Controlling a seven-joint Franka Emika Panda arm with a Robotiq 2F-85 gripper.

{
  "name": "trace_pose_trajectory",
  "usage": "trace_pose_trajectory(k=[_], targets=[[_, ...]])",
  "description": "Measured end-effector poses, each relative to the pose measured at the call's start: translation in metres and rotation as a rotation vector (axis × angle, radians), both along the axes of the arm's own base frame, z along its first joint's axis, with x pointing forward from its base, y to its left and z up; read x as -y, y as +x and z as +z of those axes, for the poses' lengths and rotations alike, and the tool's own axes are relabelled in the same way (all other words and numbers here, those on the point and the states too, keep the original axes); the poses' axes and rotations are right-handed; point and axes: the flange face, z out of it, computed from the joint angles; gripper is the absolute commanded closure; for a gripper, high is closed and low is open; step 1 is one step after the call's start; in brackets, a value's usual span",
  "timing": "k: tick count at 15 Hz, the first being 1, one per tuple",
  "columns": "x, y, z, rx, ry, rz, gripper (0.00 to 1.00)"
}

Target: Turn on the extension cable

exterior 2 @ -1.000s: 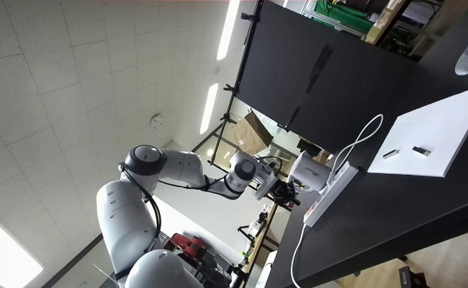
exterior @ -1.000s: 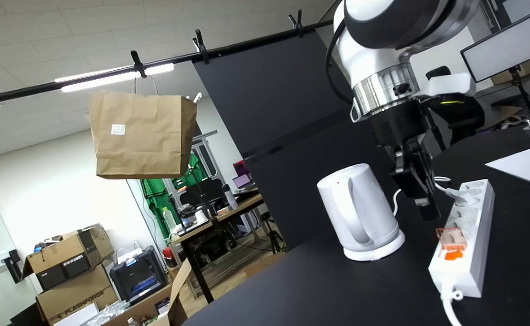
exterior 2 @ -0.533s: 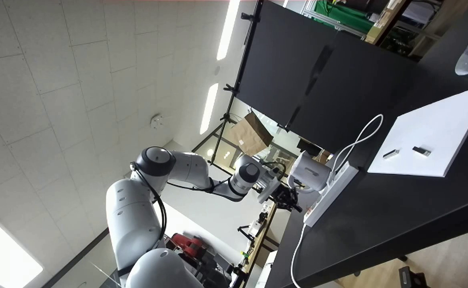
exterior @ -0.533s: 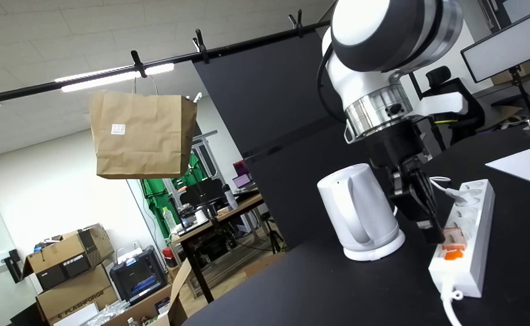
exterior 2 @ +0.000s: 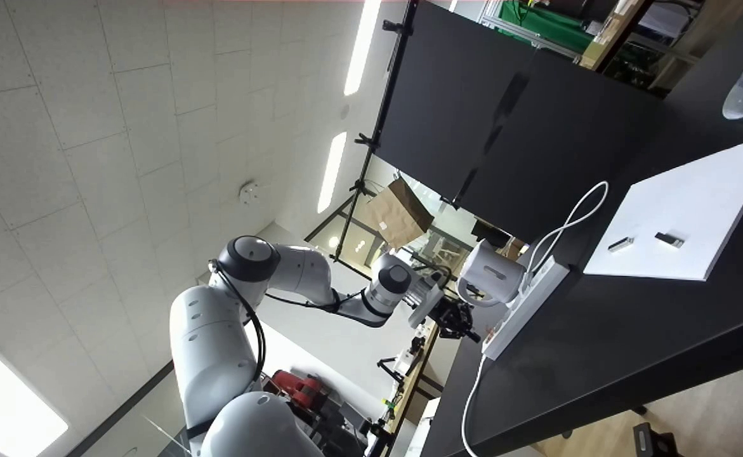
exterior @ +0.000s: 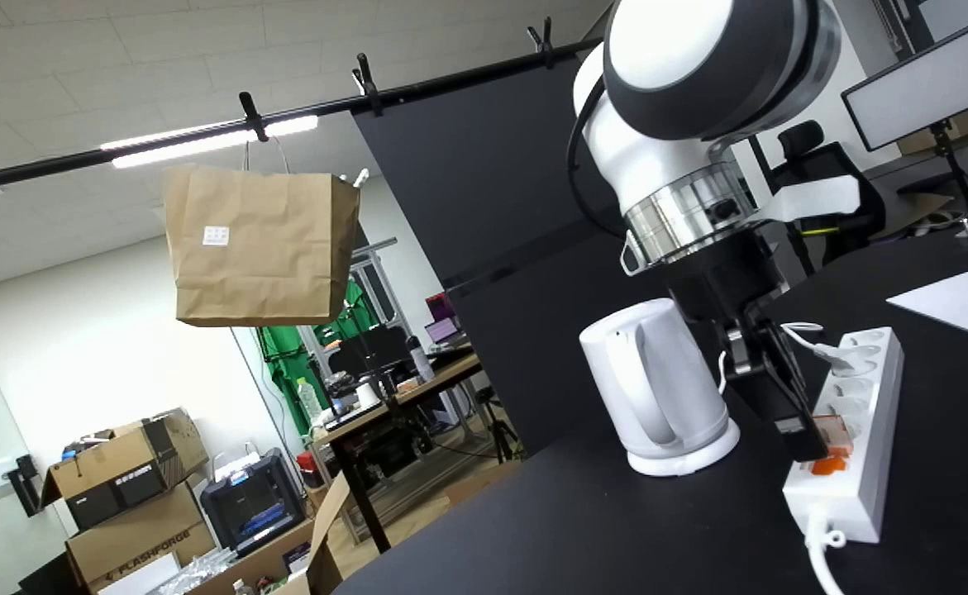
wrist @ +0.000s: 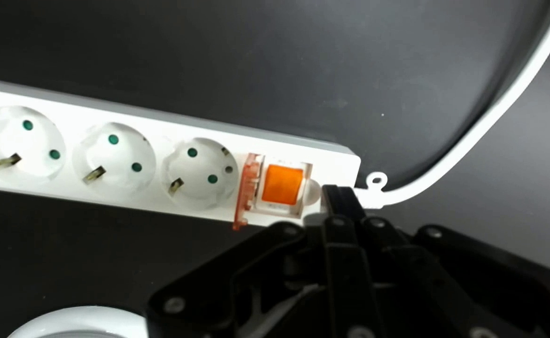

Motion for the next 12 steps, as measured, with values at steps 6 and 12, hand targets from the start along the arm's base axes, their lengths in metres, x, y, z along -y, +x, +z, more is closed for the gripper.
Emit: trace_pose_trajectory(k=[6,12], targets=[[-0.0006,-0.0013,-0.0032,0.015,-0.051,0.042,1.0],[0.0015,-0.0023,-0.0086,0.017,-0.081,0.052,1.0]])
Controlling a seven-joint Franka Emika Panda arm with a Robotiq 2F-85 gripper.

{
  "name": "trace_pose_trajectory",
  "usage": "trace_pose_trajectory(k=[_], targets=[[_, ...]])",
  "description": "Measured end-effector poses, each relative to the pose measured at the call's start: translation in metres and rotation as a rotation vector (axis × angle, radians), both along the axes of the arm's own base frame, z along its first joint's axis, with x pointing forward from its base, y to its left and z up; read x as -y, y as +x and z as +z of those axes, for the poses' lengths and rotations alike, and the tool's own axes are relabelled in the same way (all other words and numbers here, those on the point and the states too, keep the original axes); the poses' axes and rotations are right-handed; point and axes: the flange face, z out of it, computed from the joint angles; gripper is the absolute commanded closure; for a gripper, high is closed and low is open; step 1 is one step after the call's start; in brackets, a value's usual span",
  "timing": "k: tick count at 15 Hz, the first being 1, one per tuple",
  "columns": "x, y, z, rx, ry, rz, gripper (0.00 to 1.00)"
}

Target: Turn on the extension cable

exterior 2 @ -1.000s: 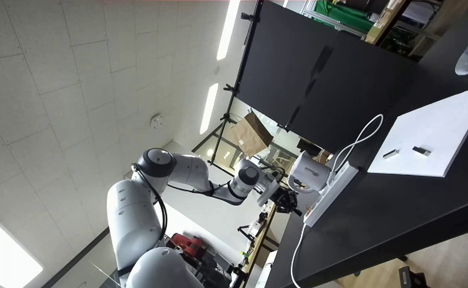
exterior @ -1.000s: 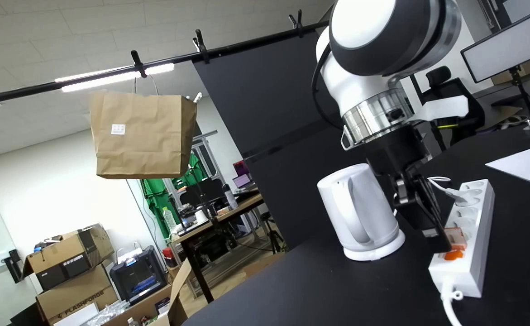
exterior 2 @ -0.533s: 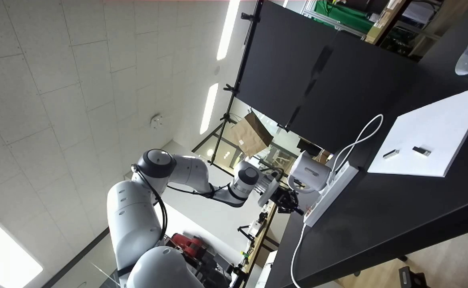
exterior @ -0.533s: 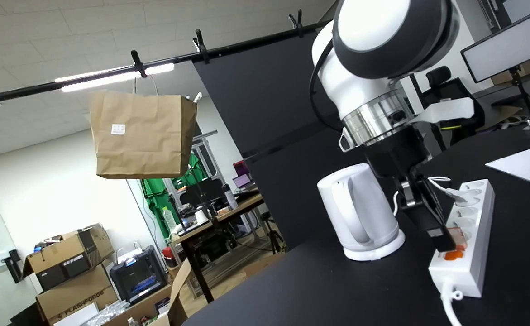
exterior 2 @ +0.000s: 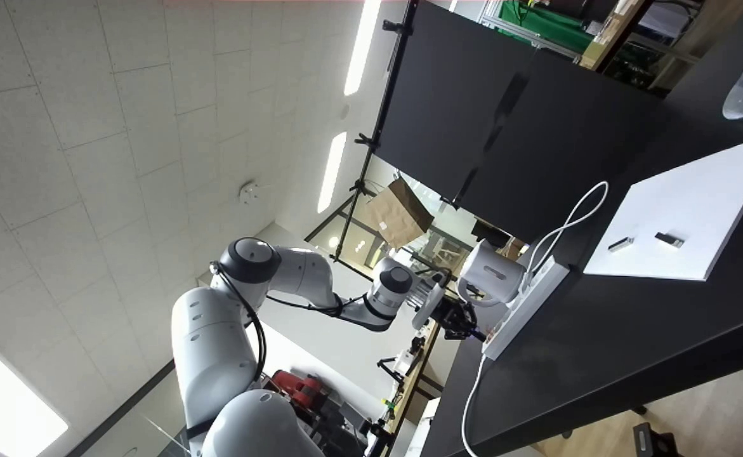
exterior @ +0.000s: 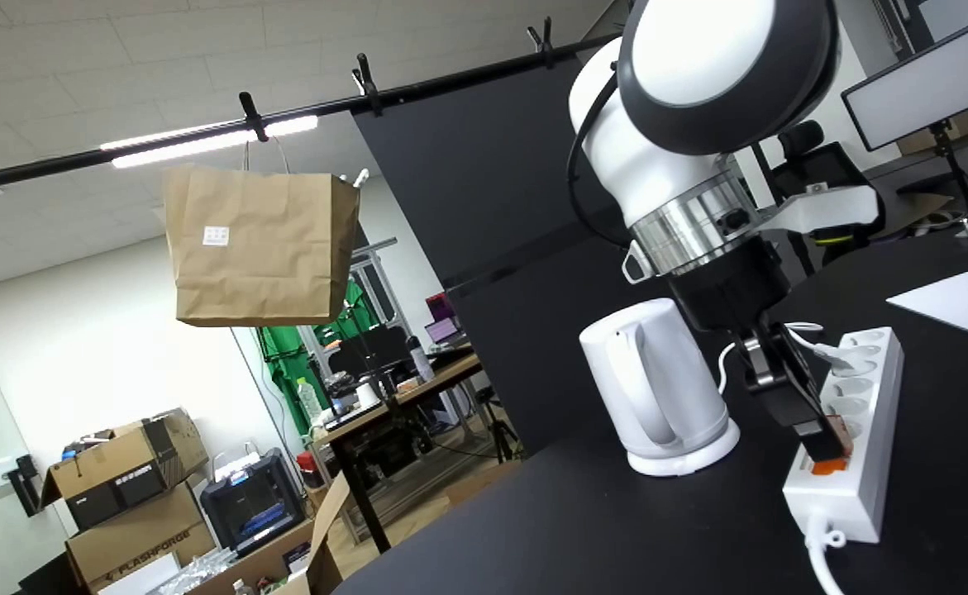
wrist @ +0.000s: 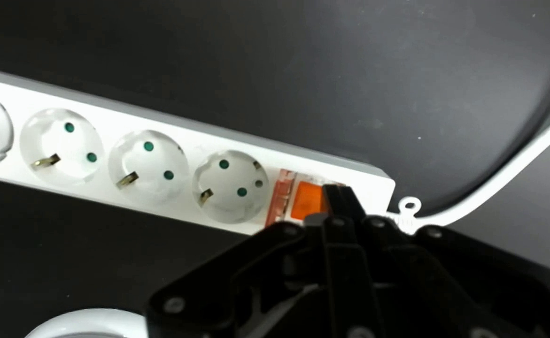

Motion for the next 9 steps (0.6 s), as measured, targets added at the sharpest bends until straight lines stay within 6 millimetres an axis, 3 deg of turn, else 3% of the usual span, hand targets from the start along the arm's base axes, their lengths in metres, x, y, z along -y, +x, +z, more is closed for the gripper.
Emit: trace_pose_trajectory(k=[9], targets=[[0.0071,0.0013,-0.0093,-0.008,-0.018,-0.003,1.0]])
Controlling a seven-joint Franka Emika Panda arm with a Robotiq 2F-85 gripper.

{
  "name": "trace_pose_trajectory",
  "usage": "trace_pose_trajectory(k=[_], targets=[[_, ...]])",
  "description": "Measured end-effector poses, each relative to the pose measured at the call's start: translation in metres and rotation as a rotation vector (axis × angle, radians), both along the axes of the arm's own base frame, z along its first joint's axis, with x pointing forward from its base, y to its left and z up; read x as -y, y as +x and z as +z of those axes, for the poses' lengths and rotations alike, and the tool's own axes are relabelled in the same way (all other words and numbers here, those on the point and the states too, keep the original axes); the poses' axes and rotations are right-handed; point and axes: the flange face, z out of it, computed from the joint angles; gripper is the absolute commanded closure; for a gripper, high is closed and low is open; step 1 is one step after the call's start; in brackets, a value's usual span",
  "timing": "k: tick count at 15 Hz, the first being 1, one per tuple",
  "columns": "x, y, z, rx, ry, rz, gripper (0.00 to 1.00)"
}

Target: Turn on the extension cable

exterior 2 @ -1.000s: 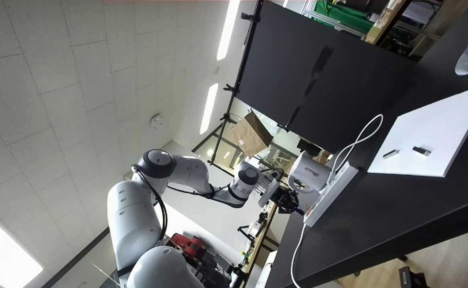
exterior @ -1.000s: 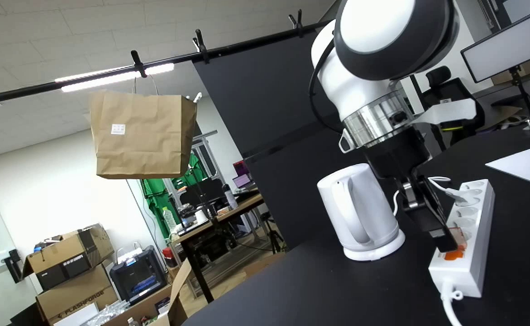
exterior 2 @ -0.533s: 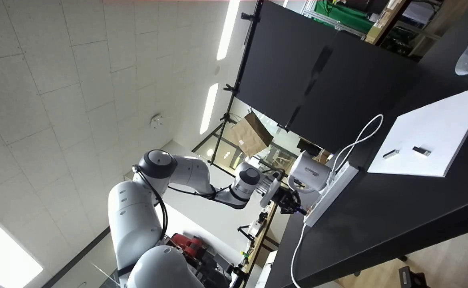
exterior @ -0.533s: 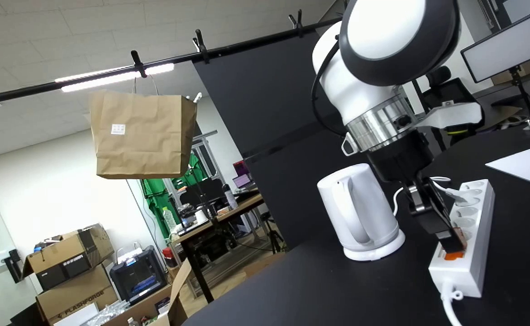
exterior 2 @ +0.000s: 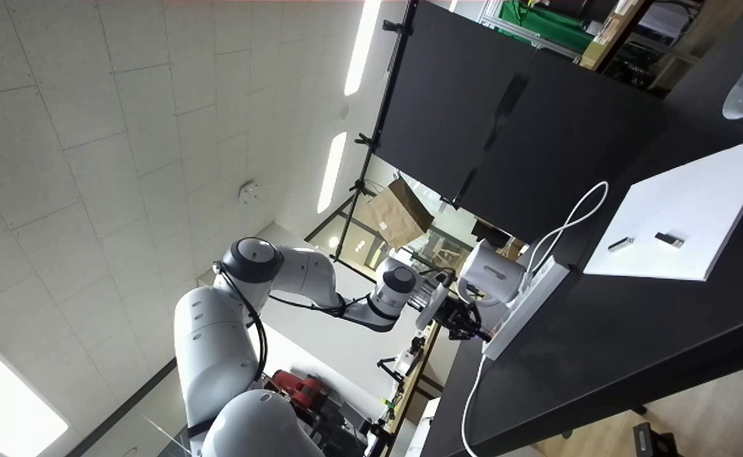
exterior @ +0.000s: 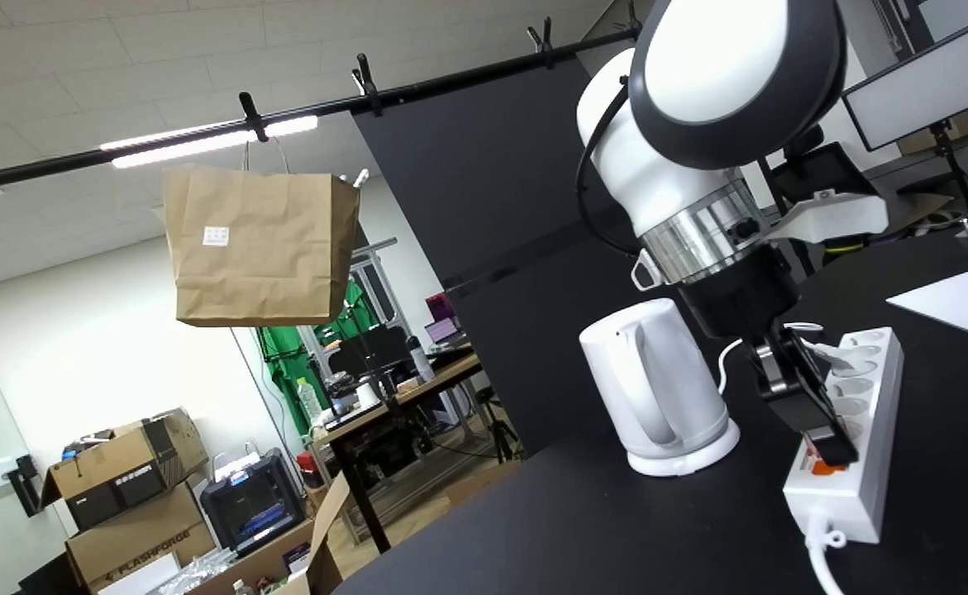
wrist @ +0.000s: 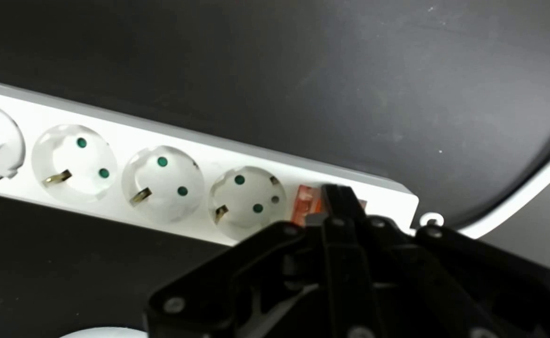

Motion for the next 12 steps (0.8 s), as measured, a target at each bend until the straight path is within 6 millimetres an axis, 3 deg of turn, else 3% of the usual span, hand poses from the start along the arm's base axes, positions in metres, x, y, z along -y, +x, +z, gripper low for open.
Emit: trace_pose_trajectory(k=[12], targets=[[-0.0032,0.0052,0.0017,0.003,0.001,0.001,1.0]])
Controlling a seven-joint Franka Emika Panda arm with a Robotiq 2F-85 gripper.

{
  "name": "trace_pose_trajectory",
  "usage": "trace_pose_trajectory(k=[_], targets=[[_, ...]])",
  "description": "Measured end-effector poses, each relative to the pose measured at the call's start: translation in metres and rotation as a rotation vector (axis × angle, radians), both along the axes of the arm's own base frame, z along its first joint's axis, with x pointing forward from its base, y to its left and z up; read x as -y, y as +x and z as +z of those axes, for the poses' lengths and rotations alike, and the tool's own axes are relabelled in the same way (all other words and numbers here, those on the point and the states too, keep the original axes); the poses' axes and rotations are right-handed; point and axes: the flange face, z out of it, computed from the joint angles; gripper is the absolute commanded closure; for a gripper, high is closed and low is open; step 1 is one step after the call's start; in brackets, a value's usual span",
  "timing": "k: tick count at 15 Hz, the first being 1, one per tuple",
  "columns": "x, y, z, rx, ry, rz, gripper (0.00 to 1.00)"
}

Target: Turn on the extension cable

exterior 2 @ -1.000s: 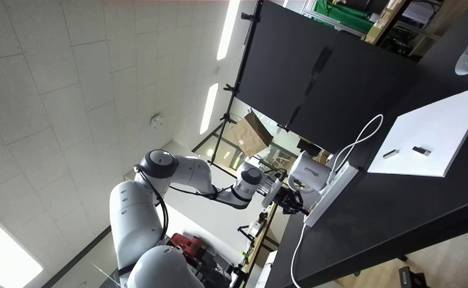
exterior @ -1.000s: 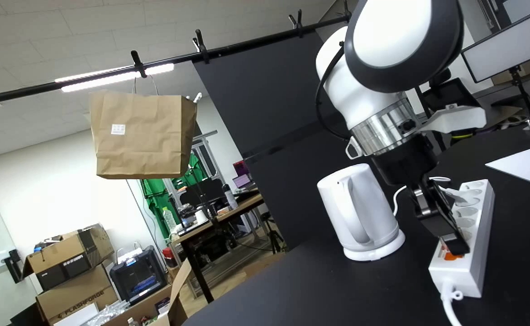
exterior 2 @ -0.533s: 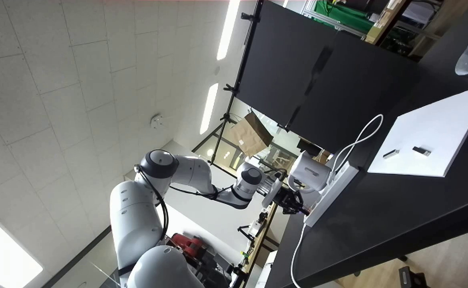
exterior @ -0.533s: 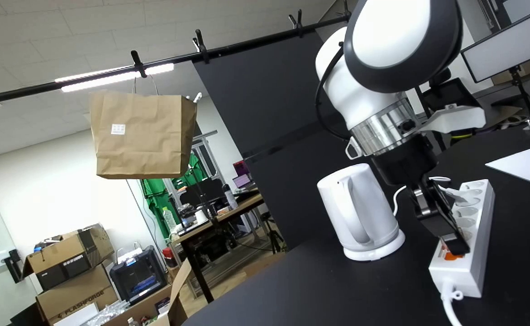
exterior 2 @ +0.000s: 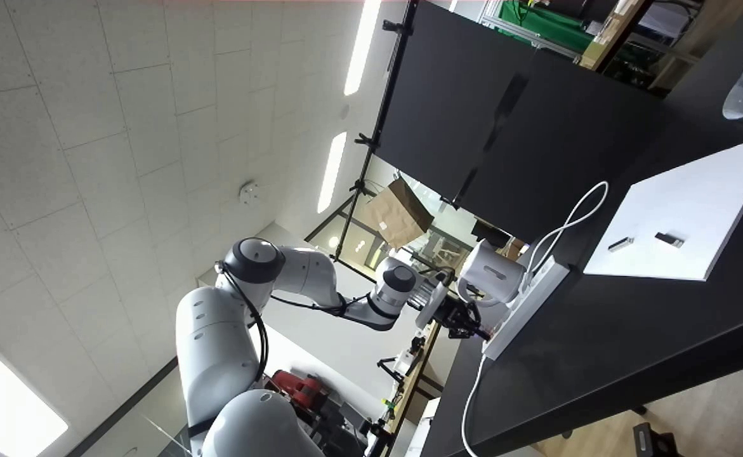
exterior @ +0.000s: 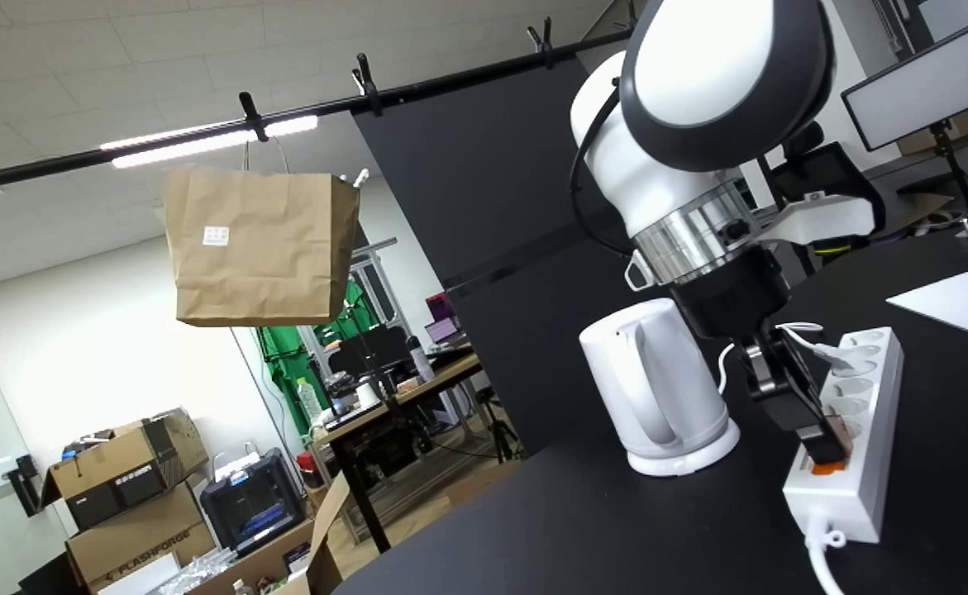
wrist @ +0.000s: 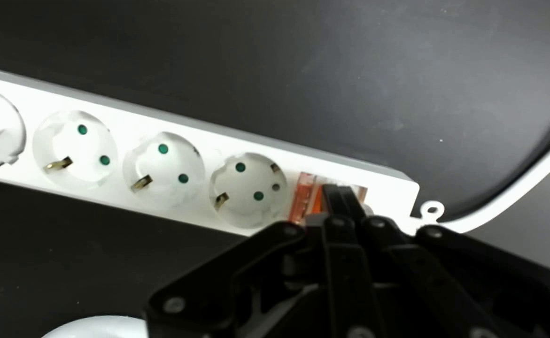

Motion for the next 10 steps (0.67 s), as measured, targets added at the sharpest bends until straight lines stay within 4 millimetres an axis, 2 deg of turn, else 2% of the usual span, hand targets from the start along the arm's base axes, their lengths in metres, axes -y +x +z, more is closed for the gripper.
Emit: trace_pose_trajectory(k=[10], targets=[[-0.0027,0.0066,-0.0047,-0.002,0.003,-0.005,1.0]])
